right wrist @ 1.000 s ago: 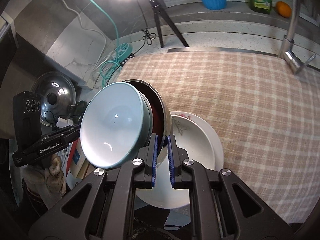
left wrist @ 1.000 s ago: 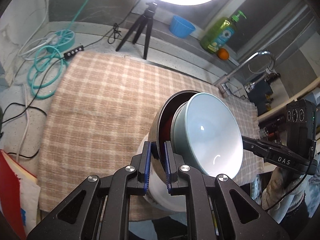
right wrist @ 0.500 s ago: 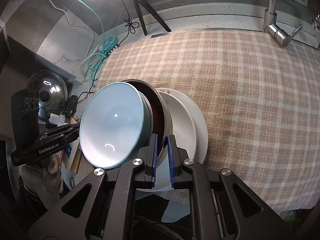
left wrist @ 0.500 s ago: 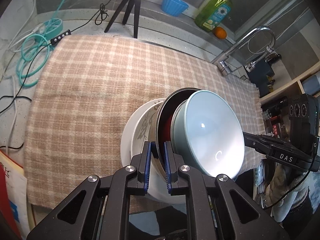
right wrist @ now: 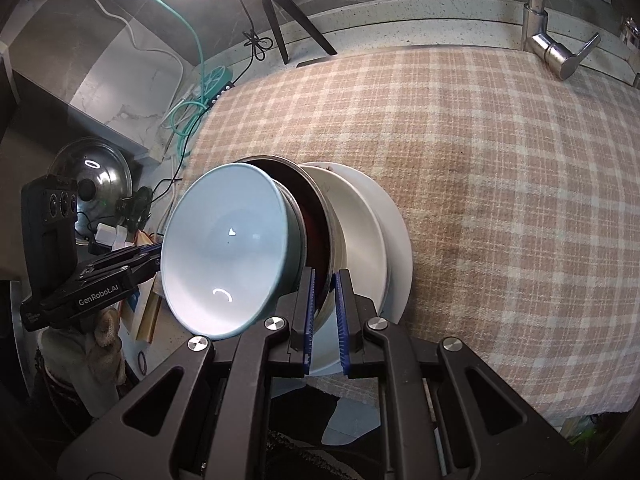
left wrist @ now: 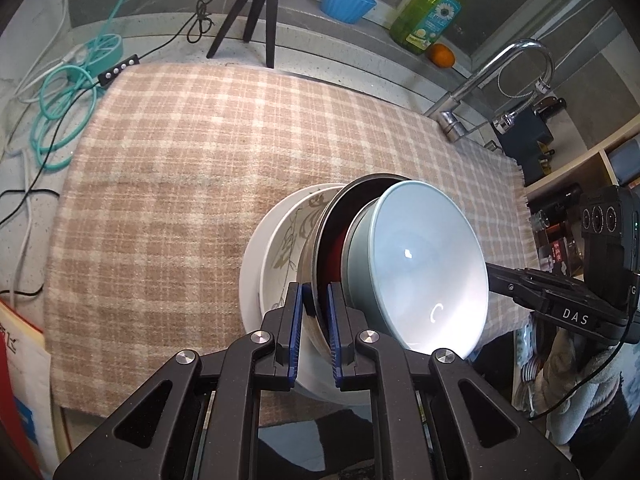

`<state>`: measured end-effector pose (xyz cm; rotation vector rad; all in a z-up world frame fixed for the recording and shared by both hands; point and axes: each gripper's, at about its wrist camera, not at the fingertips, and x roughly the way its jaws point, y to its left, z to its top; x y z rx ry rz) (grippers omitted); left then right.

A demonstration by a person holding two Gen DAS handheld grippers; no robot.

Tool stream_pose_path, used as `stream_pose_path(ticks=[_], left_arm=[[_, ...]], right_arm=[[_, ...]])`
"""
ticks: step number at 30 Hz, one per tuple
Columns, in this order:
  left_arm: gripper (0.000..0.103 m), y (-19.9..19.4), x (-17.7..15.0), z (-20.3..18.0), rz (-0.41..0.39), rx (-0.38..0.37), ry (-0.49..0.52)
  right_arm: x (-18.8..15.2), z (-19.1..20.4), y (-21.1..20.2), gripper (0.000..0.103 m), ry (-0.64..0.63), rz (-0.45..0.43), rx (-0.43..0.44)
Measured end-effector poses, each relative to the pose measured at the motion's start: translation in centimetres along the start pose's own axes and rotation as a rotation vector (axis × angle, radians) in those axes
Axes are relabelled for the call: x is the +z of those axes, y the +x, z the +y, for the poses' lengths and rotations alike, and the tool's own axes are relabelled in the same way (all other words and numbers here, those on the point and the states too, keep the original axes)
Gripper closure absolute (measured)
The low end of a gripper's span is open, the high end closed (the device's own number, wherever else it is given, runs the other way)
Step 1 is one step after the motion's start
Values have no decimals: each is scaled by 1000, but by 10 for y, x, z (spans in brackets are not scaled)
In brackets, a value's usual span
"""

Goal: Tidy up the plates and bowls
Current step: 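Lower the bowl stack onto the plate stack and open both tools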

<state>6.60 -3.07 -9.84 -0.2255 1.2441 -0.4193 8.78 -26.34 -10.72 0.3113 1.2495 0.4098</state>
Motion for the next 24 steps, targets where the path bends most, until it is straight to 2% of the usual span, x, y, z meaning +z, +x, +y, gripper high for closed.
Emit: stream_pose_path(ticks=[12, 19, 24], left_arm=[[93, 4, 1, -6, 11, 6, 23], [91, -4, 2, -6, 1, 15, 36], [89, -15, 2, -2, -19, 28, 37]], right_arm=[[-2, -2, -3, 91, 3, -3, -5], [-2, -1, -11, 91, -16, -21, -36], [-2, -6, -19, 84, -8, -35, -39]])
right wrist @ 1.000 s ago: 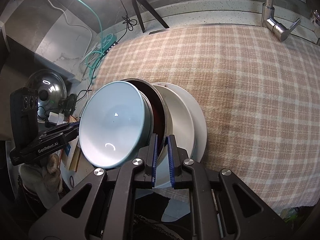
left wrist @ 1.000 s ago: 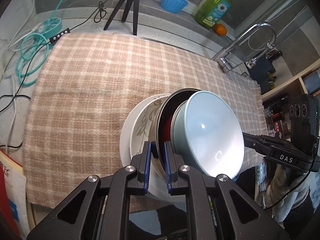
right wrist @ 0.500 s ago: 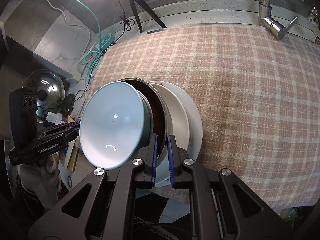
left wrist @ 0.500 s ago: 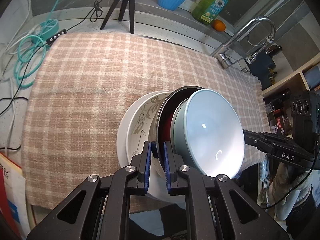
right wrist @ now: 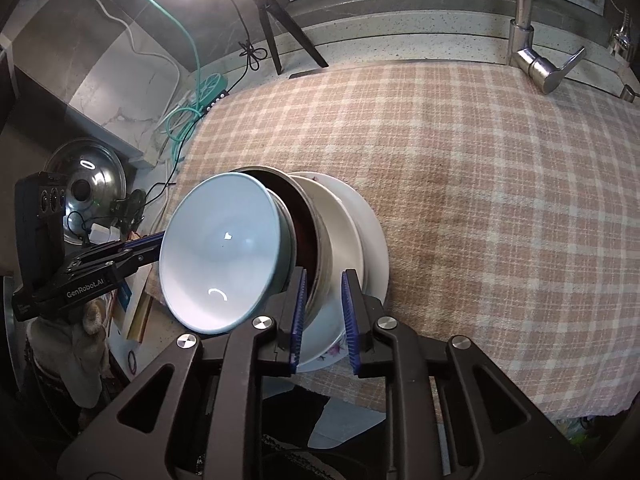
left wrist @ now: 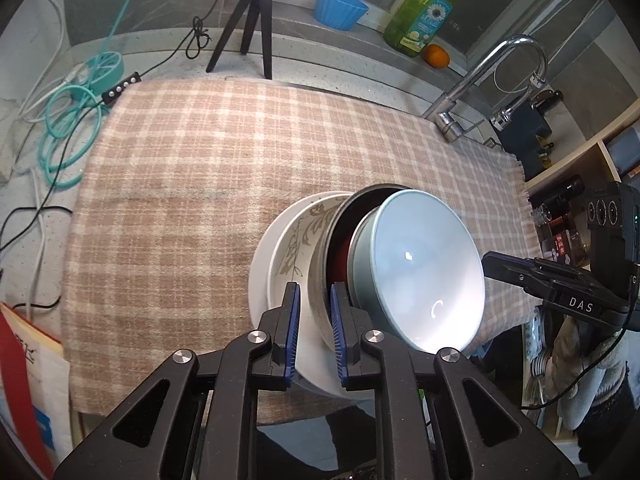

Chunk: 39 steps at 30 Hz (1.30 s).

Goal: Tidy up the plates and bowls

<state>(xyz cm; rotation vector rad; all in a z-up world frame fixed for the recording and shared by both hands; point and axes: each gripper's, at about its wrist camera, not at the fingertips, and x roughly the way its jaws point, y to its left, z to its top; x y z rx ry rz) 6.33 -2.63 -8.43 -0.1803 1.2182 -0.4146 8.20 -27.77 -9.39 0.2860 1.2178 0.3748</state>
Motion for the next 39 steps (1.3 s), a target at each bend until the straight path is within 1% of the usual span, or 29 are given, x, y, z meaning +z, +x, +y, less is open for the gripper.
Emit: stream_pose_path(ticks=[2, 3, 4, 5, 6, 7, 9, 10, 11, 14, 15, 17, 23, 26, 30, 31, 32, 36, 37, 39], left_arm=[[88, -4, 1, 3, -9, 1, -10], [86, -6, 1, 4, -13, 0, -14], [80, -8, 1, 6, -21, 0, -19], [75, -11, 2, 6, -30, 5, -20], [74, -14, 2, 7, -42, 16, -17], [72, -16, 2, 8, -52, 25, -16], [52, -21, 2, 10, -64, 45, -16], [36, -25, 1, 10, -78, 61, -9], [33, -29, 0, 9, -98, 87, 8], [32, -36, -1, 4, -123, 157, 45], [32, -38, -1, 3, -134, 163, 46], [32, -43, -3, 2, -151, 155, 46], [32, -59, -12, -16, -214, 167, 77], [32, -70, -17, -28, -258, 190, 105], [32, -84, -21, -42, -307, 202, 126], [30, -88, -23, -45, -315, 199, 131], [27, -92, -24, -49, -323, 194, 139], [26, -106, -30, -67, -373, 216, 191], [24, -109, -31, -71, -383, 221, 202], [23, -115, -34, -77, -409, 226, 209]], right_arm=[[1, -3, -4, 82, 10, -11, 2], [2, -4, -7, 77, 16, -18, 7], [2, -5, -9, 73, 18, -24, 10], [3, -5, -12, 65, 19, -33, 8], [3, -6, -15, 54, 17, -44, 1], [3, -6, -18, 49, 12, -59, -11], [3, -6, -23, 31, 0, -83, -35], [3, -7, -25, 27, -7, -96, -49], [2, -8, -28, 23, -11, -108, -61], [1, -10, -33, 21, -24, -137, -99], [1, -10, -35, 19, -24, -144, -106], [-2, -10, -39, 17, -22, -164, -101], [-12, 4, -60, 16, -46, -251, -130], [-17, 15, -74, 16, -63, -297, -134], [-24, 28, -90, 15, -91, -350, -146], [-27, 33, -93, 14, -105, -364, -156], [-30, 37, -97, 12, -120, -376, -167], [-37, 52, -110, 10, -169, -416, -182], [-40, 55, -114, 9, -176, -427, -183], [-45, 61, -119, 0, -185, -447, -181]])
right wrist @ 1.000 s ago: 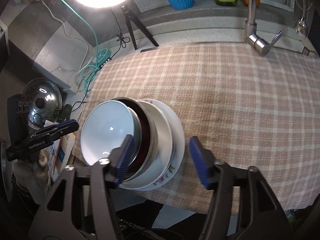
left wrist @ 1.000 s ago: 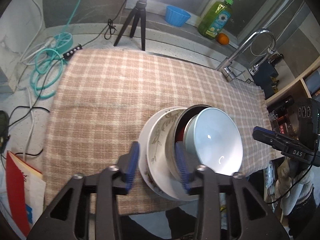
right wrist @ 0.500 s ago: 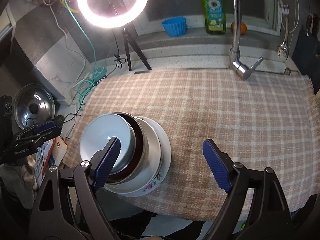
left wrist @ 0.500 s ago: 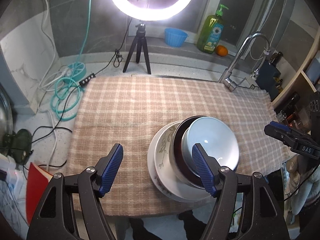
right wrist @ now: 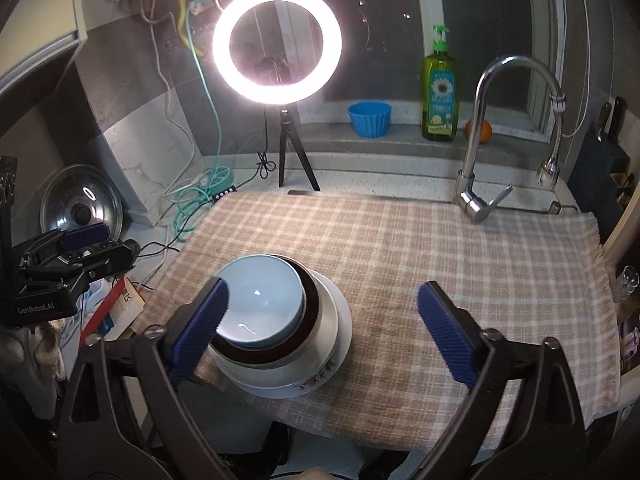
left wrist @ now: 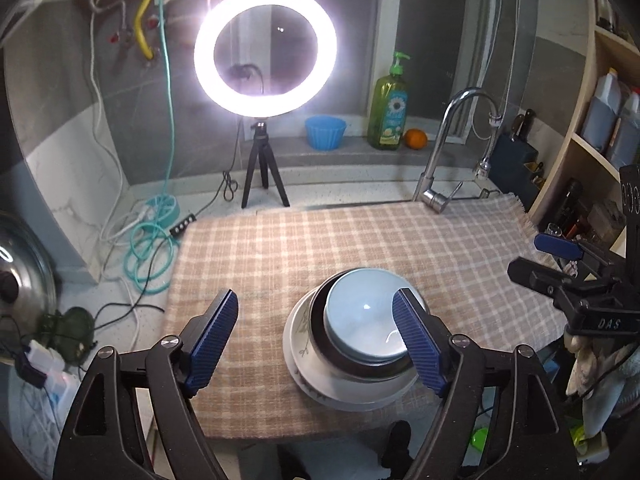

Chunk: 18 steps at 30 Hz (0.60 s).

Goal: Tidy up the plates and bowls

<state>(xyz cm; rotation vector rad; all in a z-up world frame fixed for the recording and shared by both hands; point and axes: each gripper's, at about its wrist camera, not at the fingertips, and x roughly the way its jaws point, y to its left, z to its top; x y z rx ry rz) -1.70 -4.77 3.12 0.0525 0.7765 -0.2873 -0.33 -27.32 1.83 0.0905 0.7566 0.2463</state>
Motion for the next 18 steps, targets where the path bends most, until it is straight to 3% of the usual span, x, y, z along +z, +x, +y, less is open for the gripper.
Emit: stream_pose_path(ticks=[18], left_arm=[[23, -8, 1, -10, -24, -4, -29]], right_arm=[[-1, 13, -7, 0, -20, -22, -1]])
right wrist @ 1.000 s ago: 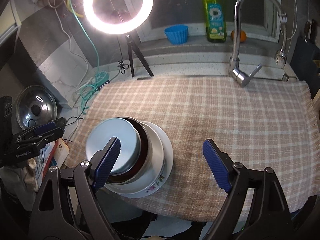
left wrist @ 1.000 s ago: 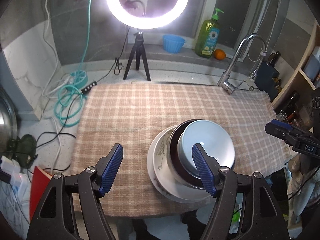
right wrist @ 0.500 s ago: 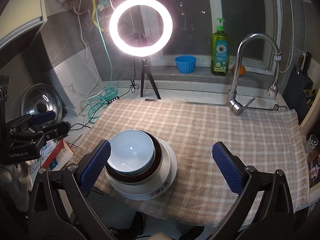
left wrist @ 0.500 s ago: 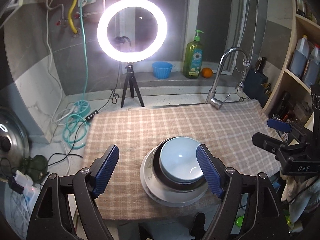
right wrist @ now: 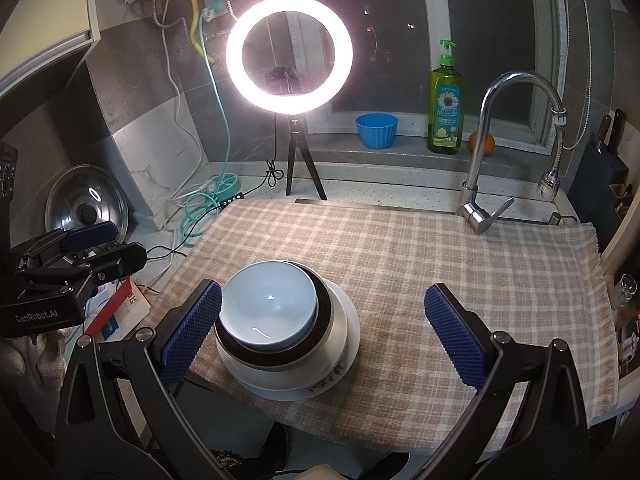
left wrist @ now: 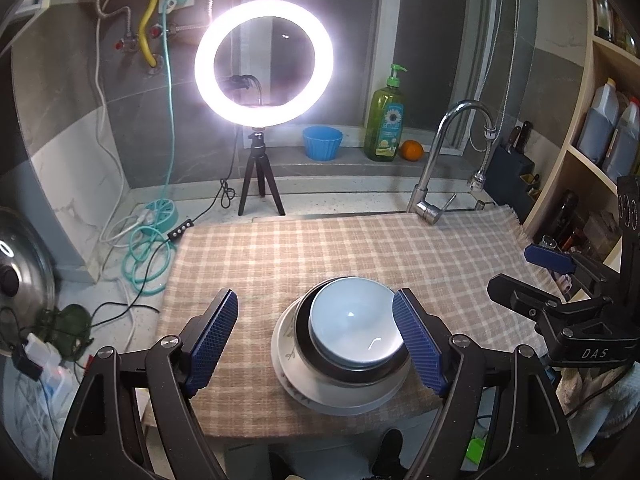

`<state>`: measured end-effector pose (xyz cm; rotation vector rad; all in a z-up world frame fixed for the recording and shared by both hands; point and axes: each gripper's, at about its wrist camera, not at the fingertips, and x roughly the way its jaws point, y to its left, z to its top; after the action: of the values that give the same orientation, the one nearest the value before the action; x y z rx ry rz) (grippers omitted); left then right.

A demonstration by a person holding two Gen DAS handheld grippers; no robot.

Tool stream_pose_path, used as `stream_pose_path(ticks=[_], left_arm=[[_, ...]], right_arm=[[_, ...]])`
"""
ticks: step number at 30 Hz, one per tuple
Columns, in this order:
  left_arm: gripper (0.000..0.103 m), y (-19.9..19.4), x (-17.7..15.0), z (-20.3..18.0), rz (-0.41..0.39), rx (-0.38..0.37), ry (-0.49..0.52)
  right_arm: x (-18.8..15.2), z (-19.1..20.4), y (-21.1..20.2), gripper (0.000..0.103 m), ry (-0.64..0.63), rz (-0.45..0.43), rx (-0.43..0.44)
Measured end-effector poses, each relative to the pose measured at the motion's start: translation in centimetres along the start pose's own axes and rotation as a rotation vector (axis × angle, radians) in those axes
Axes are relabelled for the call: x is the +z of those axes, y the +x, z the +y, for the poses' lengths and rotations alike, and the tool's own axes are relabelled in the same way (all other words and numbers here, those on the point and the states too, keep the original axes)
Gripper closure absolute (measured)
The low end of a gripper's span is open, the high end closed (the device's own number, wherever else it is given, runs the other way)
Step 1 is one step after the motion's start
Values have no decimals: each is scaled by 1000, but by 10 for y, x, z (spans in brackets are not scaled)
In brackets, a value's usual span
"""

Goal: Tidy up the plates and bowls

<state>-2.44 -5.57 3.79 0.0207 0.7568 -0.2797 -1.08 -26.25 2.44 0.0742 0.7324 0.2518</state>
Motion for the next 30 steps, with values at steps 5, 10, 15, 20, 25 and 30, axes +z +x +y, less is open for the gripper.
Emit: stream_pose_path(ticks=[5, 10, 15, 20, 25, 30], left_arm=[[23, 1, 1, -4, -3, -4, 4], [23, 3, 2, -5, -5, -16, 3], [23, 3, 3, -7, -6, -21, 15], [23, 3, 2, -6, -3, -18, 13], [23, 2, 1, -6, -4, -8, 13], [23, 2, 0, -7, 5, -3, 12]], right_arm=[[1, -3, -1, 0, 0, 0, -10], [2, -5, -2, 0, -6, -3, -26], [2, -10, -5, 0, 11, -4, -30], [1, -9, -4, 0, 8, 1, -26], [1, -8, -3, 0, 4, 6, -20], [1, -8, -2, 0, 4, 5, -21]])
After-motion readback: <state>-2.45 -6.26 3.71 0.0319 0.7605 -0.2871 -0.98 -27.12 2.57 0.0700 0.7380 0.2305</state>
